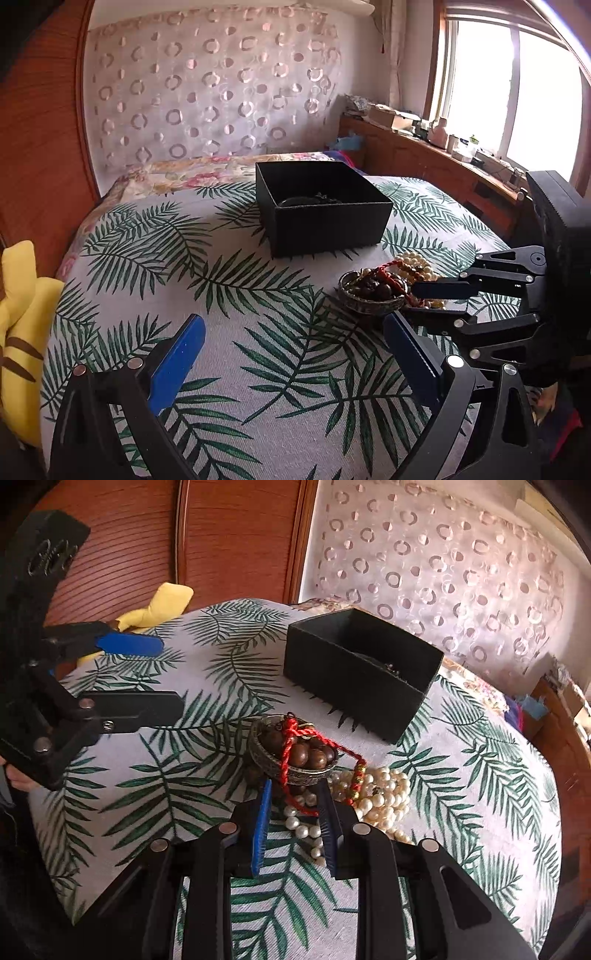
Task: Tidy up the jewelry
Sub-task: 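Grasp the red cord bracelet with the right tool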
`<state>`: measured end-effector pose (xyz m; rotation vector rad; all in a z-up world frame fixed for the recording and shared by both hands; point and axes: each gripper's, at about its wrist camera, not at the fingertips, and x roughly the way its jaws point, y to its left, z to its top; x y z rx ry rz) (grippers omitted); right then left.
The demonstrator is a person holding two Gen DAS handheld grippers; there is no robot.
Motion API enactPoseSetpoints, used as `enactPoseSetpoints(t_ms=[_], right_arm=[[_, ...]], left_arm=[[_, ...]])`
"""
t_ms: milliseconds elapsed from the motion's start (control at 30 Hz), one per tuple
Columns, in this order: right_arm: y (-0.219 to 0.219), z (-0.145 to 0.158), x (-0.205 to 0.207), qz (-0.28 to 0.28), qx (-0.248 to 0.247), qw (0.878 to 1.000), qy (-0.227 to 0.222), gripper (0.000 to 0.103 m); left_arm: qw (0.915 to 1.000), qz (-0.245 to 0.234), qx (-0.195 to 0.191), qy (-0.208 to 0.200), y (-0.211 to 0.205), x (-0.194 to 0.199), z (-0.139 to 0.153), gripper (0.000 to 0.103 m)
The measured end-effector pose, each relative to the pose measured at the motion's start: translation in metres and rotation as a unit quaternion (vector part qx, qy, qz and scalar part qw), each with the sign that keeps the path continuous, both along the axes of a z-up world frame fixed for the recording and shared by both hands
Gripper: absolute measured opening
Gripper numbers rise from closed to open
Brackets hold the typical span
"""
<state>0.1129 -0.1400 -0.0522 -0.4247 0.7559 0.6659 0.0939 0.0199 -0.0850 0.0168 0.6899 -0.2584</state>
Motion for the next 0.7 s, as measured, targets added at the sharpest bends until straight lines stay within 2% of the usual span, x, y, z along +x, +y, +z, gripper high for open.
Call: enactPoseSetpoints(t_ms=[133, 400, 700], right_arm=[[-0.004, 0.002, 0.003, -0.001, 0.005, 1.000, 0.004, 0.004], [-0.024, 0.021, 0.008, -0.025, 0.056, 0.998, 0.000, 0.003], [-0.047, 0.044, 0.013, -0.047, 0.095, 0.994, -0.011, 0.003]], left_arm=[[1.0000, -0.002, -0.001, 0.001, -0.001, -0.001, 0.000, 0.094], [0.9999, -0.009, -0.001, 0.013, -0.008, 0.004, -0.004, 0.094], [0.9985, -0.040, -0.007, 0.036, -0.027, 0.021, -0.005, 0.094]])
